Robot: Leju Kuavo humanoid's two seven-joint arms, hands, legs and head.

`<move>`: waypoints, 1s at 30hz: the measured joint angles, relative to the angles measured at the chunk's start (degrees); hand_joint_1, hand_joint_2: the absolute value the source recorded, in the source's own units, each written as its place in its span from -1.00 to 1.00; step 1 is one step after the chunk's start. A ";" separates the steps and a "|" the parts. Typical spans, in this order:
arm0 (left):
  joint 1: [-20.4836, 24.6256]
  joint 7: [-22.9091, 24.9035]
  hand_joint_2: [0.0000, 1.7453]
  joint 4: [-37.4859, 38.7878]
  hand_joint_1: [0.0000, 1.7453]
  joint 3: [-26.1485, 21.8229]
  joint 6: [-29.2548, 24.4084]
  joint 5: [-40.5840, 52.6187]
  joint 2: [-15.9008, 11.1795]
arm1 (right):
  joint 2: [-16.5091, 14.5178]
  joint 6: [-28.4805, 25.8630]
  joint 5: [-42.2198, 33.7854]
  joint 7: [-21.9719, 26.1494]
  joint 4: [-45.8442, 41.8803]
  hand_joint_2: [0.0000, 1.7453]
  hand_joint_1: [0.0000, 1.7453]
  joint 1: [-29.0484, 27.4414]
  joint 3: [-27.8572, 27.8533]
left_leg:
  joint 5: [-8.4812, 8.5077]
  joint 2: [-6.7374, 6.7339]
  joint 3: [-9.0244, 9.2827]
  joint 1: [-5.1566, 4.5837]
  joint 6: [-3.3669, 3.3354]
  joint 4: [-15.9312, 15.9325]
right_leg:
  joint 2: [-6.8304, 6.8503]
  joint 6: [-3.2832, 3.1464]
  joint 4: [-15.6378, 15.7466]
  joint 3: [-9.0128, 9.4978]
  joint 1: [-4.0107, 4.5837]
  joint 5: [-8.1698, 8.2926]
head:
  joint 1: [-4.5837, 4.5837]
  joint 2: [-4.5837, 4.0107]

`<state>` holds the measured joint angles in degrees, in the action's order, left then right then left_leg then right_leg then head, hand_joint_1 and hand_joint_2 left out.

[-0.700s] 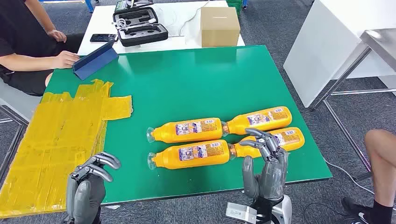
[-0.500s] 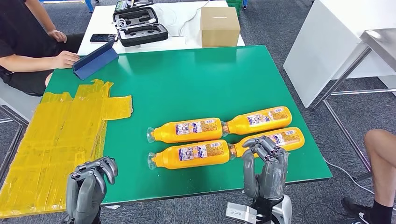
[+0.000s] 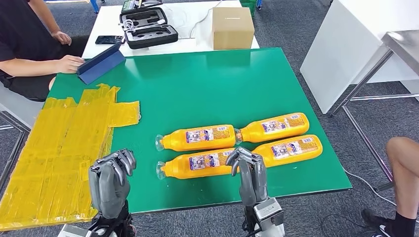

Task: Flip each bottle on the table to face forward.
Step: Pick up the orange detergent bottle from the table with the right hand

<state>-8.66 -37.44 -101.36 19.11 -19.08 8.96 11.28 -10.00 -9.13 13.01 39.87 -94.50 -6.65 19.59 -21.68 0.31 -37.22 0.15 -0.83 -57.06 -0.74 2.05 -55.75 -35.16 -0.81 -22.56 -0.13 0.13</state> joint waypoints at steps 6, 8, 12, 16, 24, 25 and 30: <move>-0.14 0.01 -1.00 0.77 -1.00 -0.71 -1.90 -0.51 0.13 | -1.50 0.11 5.39 -1.60 2.30 1.00 -1.00 0.02 -1.01 | -0.05 -0.01 0.00 0.01 0.03 0.01 | 0.00 -0.01 0.00 -0.01 0.02 -0.02 | -0.01 0.00; -0.17 0.01 -1.00 0.97 -1.00 -1.29 -1.18 -1.27 0.19 | -1.63 -1.13 10.34 -4.78 3.43 1.00 -1.00 0.16 -1.06 | -0.05 -0.01 0.00 0.02 0.04 0.01 | 0.00 -0.02 0.00 -0.01 0.02 -0.03 | 0.00 0.00; -0.18 0.00 -1.00 1.56 -1.00 -2.52 0.86 -1.78 0.59 | -1.49 -3.68 20.70 -11.26 6.43 1.00 -1.00 1.69 -0.29 | -0.03 -0.01 0.00 0.02 0.03 0.01 | 0.00 -0.02 0.00 -0.01 0.01 -0.02 | 0.01 0.00; -0.14 0.01 -1.00 2.10 -1.00 -3.11 1.39 -1.60 0.90 | -1.01 -4.33 25.51 -14.77 8.21 1.00 -1.00 3.25 0.82 | -0.01 0.00 -0.02 0.01 0.01 0.00 | 0.00 0.00 0.00 0.00 0.00 -0.01 | 0.00 0.00; -0.12 0.01 -1.00 3.20 -1.00 -4.54 2.79 -1.96 1.54 | 2.56 -5.09 39.97 -27.05 11.06 1.00 -1.00 8.76 3.59 | -0.01 0.00 -0.02 0.00 0.00 0.00 | 0.00 0.01 0.00 0.00 0.00 0.00 | 0.00 0.00; -0.13 0.01 -1.00 3.29 -1.00 -4.68 3.00 -1.99 1.60 | 2.90 -4.75 40.53 -27.63 11.38 1.00 -1.00 9.32 3.85 | -0.01 0.00 -0.03 0.00 0.00 0.00 | 0.00 0.01 0.00 0.00 0.00 0.00 | -0.01 0.00; -0.08 0.00 -1.00 3.79 -1.00 -5.66 3.97 -2.10 2.25 | 4.62 -1.92 42.98 -30.82 14.00 1.00 -1.00 12.52 5.56 | 0.00 -0.01 -0.02 0.01 0.00 0.00 | 0.00 0.01 0.00 -0.01 0.01 0.00 | 0.00 0.00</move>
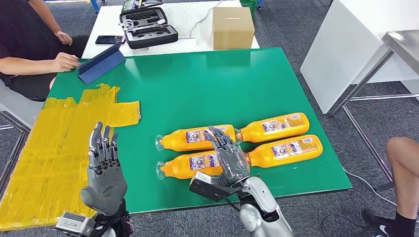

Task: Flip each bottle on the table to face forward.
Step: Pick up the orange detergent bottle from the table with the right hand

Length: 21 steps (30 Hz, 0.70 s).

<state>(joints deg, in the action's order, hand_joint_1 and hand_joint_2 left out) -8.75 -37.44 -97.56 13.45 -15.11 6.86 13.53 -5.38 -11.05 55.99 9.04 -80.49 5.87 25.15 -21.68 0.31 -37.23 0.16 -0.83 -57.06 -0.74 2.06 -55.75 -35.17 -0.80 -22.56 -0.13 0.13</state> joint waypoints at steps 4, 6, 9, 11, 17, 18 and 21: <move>0.00 0.00 -1.00 0.22 -1.00 -0.70 0.42 0.03 0.53 | 1.00 1.11 -0.04 -0.93 1.56 1.00 -1.00 1.29 1.02 | 0.00 0.00 -0.01 0.00 0.00 0.00 | 0.00 0.00 0.00 0.00 0.00 0.00 | 0.00 0.00; -0.01 0.01 -1.00 0.31 -1.00 -1.28 0.86 0.08 0.99 | 1.63 2.36 -0.77 -1.56 2.32 1.00 -1.00 1.77 1.55 | -0.01 0.00 -0.02 0.00 0.00 0.00 | 0.00 0.00 0.00 0.00 0.00 0.00 | 0.00 0.00; -0.02 0.01 -1.00 0.36 -1.00 -2.02 1.35 0.10 1.51 | 2.54 4.21 -1.95 -1.93 3.40 1.00 -1.00 2.41 2.25 | -0.01 0.01 -0.03 -0.01 0.00 0.00 | 0.00 0.00 0.00 0.00 -0.01 0.00 | 0.00 0.00; -0.01 0.01 -1.00 0.39 -1.00 -2.54 1.77 0.04 1.73 | 3.19 5.58 -2.49 -2.37 4.42 1.00 -1.00 3.06 2.73 | -0.01 0.01 -0.03 -0.01 0.00 0.00 | 0.00 0.00 0.00 0.00 -0.01 0.00 | -0.01 0.00; 0.04 0.00 -1.00 0.52 -1.00 -3.89 3.14 -0.69 2.27 | 4.99 10.09 -3.59 -4.54 9.07 1.00 -1.00 5.20 4.57 | 0.02 0.01 -0.03 0.00 -0.03 0.00 | 0.01 0.01 0.00 0.00 0.00 0.00 | 0.00 0.00; 0.04 0.00 -1.00 0.52 -1.00 -4.04 3.20 -0.74 2.32 | 5.13 10.25 -3.63 -4.57 9.54 1.00 -1.00 5.50 4.79 | 0.02 0.00 -0.03 0.00 -0.03 0.00 | 0.00 0.01 0.00 0.00 0.00 0.01 | -0.01 0.00; 0.09 0.00 -1.00 0.61 -1.00 -4.42 3.83 -1.07 2.50 | 5.49 10.92 -3.80 -4.92 11.58 1.00 -1.00 7.07 5.68 | 0.02 -0.03 0.00 0.00 -0.03 0.00 | -0.01 0.01 0.00 0.00 0.00 0.01 | -0.01 0.00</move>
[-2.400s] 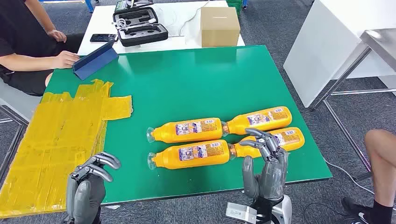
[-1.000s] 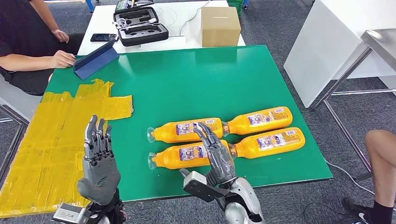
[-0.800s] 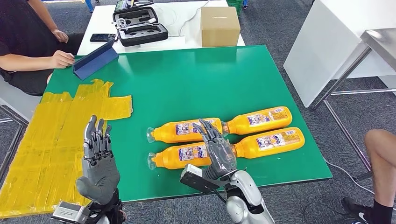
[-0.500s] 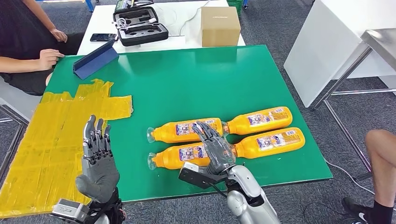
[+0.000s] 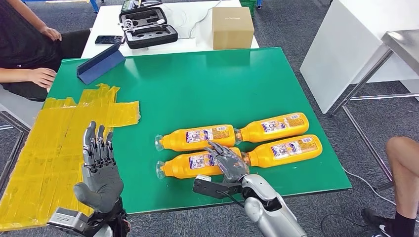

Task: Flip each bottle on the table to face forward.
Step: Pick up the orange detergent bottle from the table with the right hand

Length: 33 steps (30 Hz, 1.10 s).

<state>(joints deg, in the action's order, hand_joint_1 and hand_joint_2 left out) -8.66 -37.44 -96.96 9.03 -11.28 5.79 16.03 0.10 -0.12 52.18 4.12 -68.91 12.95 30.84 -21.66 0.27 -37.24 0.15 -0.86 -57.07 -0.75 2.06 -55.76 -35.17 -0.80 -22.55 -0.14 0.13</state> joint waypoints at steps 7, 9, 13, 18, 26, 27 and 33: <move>0.00 0.00 -1.00 0.19 -1.00 -1.42 1.93 -0.68 0.30 | 1.11 1.47 0.95 -3.51 5.79 1.00 -1.00 4.87 3.39 | 0.00 0.01 0.14 0.00 0.00 0.00 | 0.00 0.00 0.01 0.10 0.00 0.00 | -0.01 0.00; -0.01 0.01 -1.00 0.20 -1.00 -1.86 2.23 -0.77 0.45 | 1.56 1.96 1.61 -4.32 6.96 1.00 -1.00 5.94 4.36 | -0.01 0.02 0.24 0.00 -0.01 0.00 | 0.00 -0.01 0.01 0.19 0.00 -0.01 | 0.00 0.00; -0.01 0.01 -1.00 0.23 -1.00 -2.48 2.44 -0.83 0.60 | 2.12 2.45 2.01 -4.73 8.64 1.00 -0.62 7.38 5.63 | -0.04 0.02 0.37 -0.01 0.01 0.00 | 0.00 -0.02 0.02 0.29 -0.01 -0.03 | 0.01 0.00; 0.20 0.00 -1.00 0.45 -1.00 -2.99 3.48 -1.02 0.99 | 2.67 6.70 1.29 -4.85 11.43 1.00 0.96 10.78 8.01 | -0.07 -0.02 0.59 -0.01 0.04 0.00 | -0.01 -0.04 0.04 0.20 0.00 -0.05 | 0.00 0.00; 0.69 0.00 -1.00 1.20 -1.00 -3.99 4.35 -1.84 1.47 | 4.54 10.68 -1.45 -4.25 14.31 1.00 1.00 14.54 11.49 | -0.11 0.07 0.93 -0.02 -0.07 0.00 | 0.00 0.07 0.05 0.32 -0.01 -0.15 | -0.01 0.00; 0.72 0.00 -1.00 1.31 -1.00 -4.14 4.48 -2.06 1.52 | 4.94 11.10 -2.10 -4.24 14.43 1.00 1.00 14.72 11.85 | -0.07 0.09 0.93 -0.03 -0.07 0.00 | 0.01 0.09 0.05 0.33 -0.02 -0.12 | -0.01 0.00; 1.06 0.01 -1.00 2.50 -1.00 -5.35 2.56 -2.75 2.32 | 6.80 10.10 -6.51 -4.85 14.52 1.00 1.00 14.80 13.73 | -0.16 0.16 0.98 -0.06 -0.12 -0.01 | 0.02 0.18 0.07 0.48 -0.05 -0.19 | -0.02 0.00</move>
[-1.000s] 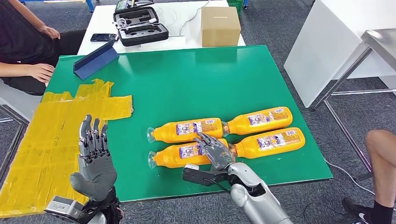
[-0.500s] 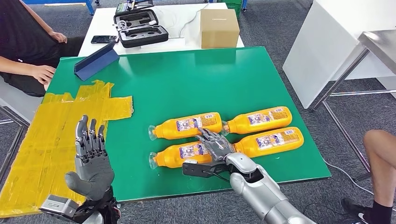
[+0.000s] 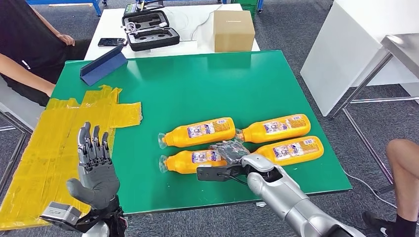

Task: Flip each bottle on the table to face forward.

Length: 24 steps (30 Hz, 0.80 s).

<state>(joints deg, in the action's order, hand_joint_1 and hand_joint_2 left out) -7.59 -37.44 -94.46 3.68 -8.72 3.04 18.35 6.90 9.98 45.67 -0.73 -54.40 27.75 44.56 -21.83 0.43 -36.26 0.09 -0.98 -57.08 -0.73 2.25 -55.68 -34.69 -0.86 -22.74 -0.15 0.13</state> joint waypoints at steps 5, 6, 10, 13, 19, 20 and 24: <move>-0.01 0.01 1.00 1.65 -1.00 -1.34 -5.45 -2.12 0.61 | 0.89 -8.00 -4.81 0.47 -2.88 1.00 1.00 -4.41 -0.89 | -0.24 0.08 0.21 0.00 -0.03 0.00 | 0.04 0.01 0.03 0.21 0.01 -0.22 | 0.01 0.00; -0.01 0.03 1.00 2.09 -1.00 -1.59 -5.49 -2.75 0.65 | 0.87 -9.70 -5.78 1.61 -4.24 1.00 1.00 -5.87 -1.49 | -0.27 0.09 0.25 0.00 -0.01 0.00 | 0.05 0.02 0.03 0.25 0.01 -0.26 | 0.02 0.00; -0.35 0.10 1.00 4.99 -1.00 -3.11 -3.58 -4.81 0.73 | 0.21 -14.05 -8.13 5.30 -12.81 1.00 1.00 -13.74 -5.24 | -0.37 0.03 0.19 0.00 0.04 0.00 | 0.04 -0.01 0.01 0.69 0.01 -0.26 | 0.02 0.00; -0.22 1.00 1.00 6.89 -1.00 -4.02 -0.09 -7.34 0.89 | -0.69 -14.03 -11.08 9.05 -17.92 1.00 1.00 -18.19 -7.02 | -0.40 -0.17 0.13 0.01 0.08 0.00 | -0.07 -0.08 0.01 0.64 0.03 -0.23 | 0.00 0.00; -0.31 3.96 1.00 10.48 -1.00 -6.79 9.83 -14.78 1.04 | -3.87 -14.40 -15.28 16.23 -27.61 1.00 1.00 -24.18 -9.68 | -0.40 -0.18 -0.12 0.07 0.10 0.02 | -0.06 -0.12 -0.01 0.37 0.08 -0.28 | -0.01 0.00; -0.29 4.67 1.00 11.06 -1.00 -7.05 11.64 -14.84 1.05 | -4.40 -14.44 -15.56 16.52 -28.40 1.00 1.00 -24.36 -9.98 | -0.40 -0.19 -0.12 0.08 0.11 0.02 | -0.06 -0.13 -0.01 0.36 0.08 -0.29 | -0.01 0.00; -0.15 6.78 1.00 13.65 -1.00 -7.47 19.17 -15.00 1.06 | -6.33 -14.30 -16.73 17.75 -29.23 1.00 1.00 -24.15 -11.08 | -0.39 -0.18 -0.14 0.06 0.10 0.02 | -0.05 -0.13 -0.01 0.38 0.05 -0.29 | 0.01 0.00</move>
<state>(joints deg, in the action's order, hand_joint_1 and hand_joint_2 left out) -7.74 -30.66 -80.80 -3.79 10.45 -11.96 19.41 0.57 -4.33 28.95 17.03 -83.62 3.60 33.49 -22.22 0.25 -36.40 0.15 -0.88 -57.06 -0.78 2.12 -55.69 -34.31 -0.80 -23.03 -0.15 0.13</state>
